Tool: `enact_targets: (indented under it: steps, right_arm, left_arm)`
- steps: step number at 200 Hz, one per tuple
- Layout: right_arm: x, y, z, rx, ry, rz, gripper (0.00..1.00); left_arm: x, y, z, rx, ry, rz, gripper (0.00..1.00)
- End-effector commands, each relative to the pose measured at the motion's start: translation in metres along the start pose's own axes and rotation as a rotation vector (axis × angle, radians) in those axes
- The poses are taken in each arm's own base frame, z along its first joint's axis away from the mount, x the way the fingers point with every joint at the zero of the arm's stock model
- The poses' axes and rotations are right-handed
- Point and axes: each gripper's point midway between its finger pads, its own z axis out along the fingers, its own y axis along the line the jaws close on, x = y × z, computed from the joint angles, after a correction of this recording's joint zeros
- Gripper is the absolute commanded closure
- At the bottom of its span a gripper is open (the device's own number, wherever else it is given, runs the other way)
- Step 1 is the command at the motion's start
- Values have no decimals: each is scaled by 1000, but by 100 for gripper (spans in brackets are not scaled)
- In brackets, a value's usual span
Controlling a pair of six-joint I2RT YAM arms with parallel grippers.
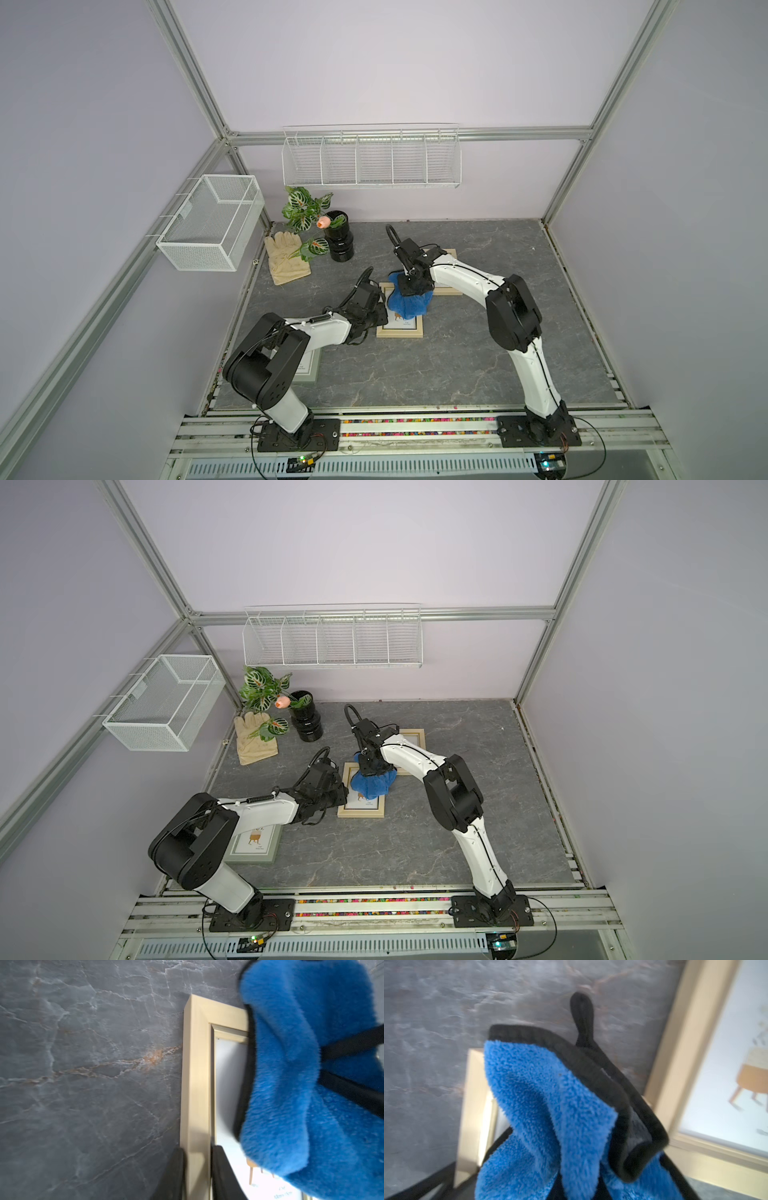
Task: Wipe the picture frame with a cloth
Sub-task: Wipe the dirt from the picture frame.
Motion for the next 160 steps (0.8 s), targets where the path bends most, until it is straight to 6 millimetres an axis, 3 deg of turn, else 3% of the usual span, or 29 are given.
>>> enact_targets:
  steps: [1,19,55,77,91,131,145,160]
  right_arm:
    - [10,35,17,-43,52,-43,93]
    - [3,33,22,-24,63,-27,94]
    - [3,-30,17,104,55,29,93]
    - [7,-48,5,149,31,19,93]
    - [9,-39,6,130,31,2,93]
    - [4,28,17,1,52,-60,93]
    - [2,24,22,2,64,-34,93]
    - [2,2,22,44,67,-6,93]
  left_arm:
    - [94,76,1,-261,303,9,77]
    - [96,79,-1,-273,299,7,77]
    - [98,86,-5,-304,289,-17,76]
    - [101,93,-6,-337,288,-34,76]
    - [103,96,-5,-351,295,-38,76]
    - [104,100,-5,-376,301,-50,75]
    - [104,101,-6,-386,300,-49,74]
    - [104,102,-5,-394,303,-50,74]
